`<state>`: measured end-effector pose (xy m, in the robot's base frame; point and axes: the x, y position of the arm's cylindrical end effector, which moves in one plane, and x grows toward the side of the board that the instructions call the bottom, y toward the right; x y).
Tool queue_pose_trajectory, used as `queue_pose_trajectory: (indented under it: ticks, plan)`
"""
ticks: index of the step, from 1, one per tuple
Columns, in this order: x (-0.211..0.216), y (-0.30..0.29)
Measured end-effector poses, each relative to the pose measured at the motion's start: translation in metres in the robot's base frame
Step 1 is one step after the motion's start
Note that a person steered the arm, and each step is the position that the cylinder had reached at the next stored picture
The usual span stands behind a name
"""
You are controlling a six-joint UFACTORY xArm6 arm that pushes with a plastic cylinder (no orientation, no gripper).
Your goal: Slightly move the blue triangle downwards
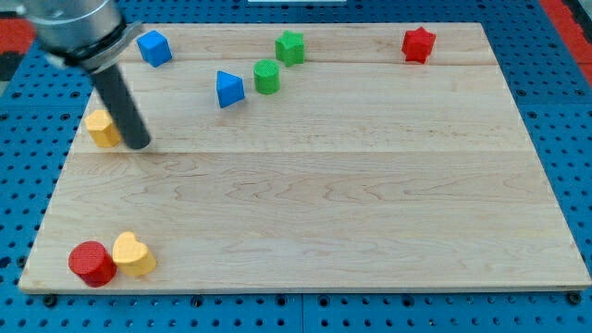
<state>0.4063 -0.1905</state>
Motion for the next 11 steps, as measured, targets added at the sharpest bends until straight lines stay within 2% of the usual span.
queue_pose_trajectory:
  ticks: [1,2,3,4,5,6,7,8,10,11]
  plan:
    - [-0.05,0.007]
    - [-0.065,0.036]
    - [-0.065,0.036]
    - [-0.092,0.038]
    - [-0.102,0.062]
    - [-0.092,0.101]
    - [-0.096,0.109]
    - [-0.075,0.065]
    - [0.054,0.036]
    - [0.114,-0.035]
